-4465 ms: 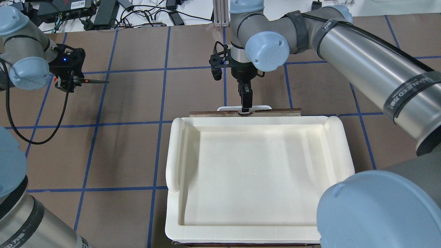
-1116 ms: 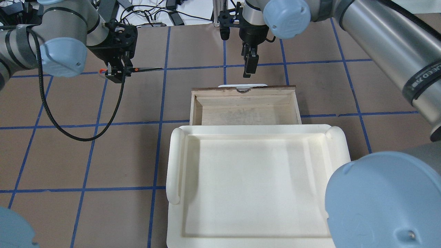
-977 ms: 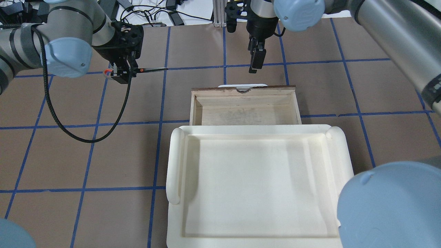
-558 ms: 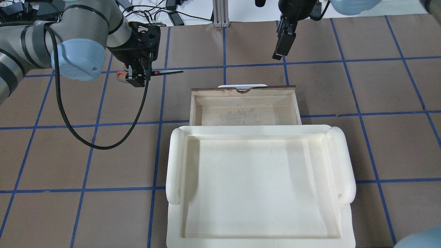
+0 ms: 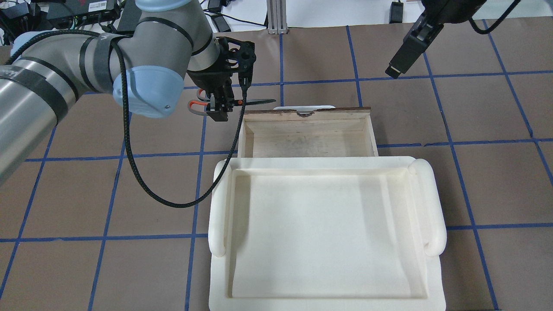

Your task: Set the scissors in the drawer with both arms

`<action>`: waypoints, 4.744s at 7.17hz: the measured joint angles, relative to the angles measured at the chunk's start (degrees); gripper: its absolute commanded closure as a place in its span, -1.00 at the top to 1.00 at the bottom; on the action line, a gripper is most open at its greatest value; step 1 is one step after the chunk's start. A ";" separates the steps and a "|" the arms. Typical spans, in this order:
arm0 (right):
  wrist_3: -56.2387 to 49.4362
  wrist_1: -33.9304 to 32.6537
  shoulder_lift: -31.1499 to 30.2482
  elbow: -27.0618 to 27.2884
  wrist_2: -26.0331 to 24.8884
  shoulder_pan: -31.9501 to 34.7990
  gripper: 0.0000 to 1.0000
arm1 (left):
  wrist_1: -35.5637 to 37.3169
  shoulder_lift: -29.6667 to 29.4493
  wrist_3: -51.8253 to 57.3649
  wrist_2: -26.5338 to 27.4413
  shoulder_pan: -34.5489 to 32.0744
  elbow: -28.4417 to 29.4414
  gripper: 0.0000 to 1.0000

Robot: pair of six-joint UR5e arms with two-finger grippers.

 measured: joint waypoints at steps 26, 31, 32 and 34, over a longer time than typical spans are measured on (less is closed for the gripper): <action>45.76 4.81 -2.91 3.47 -7.06 1.73 1.00 | -16.46 12.03 -76.94 -1.53 13.88 1.79 1.00; 49.50 -0.31 -2.62 6.62 -9.65 2.99 1.00 | -18.65 16.10 -77.25 3.66 16.73 -1.43 1.00; 49.86 -0.47 -2.55 6.66 -9.65 3.06 1.00 | -19.01 16.83 -77.27 3.72 16.76 -2.11 1.00; 49.90 -0.45 -2.50 6.72 -9.66 3.10 1.00 | -20.31 17.54 -77.26 3.71 16.86 -2.64 1.00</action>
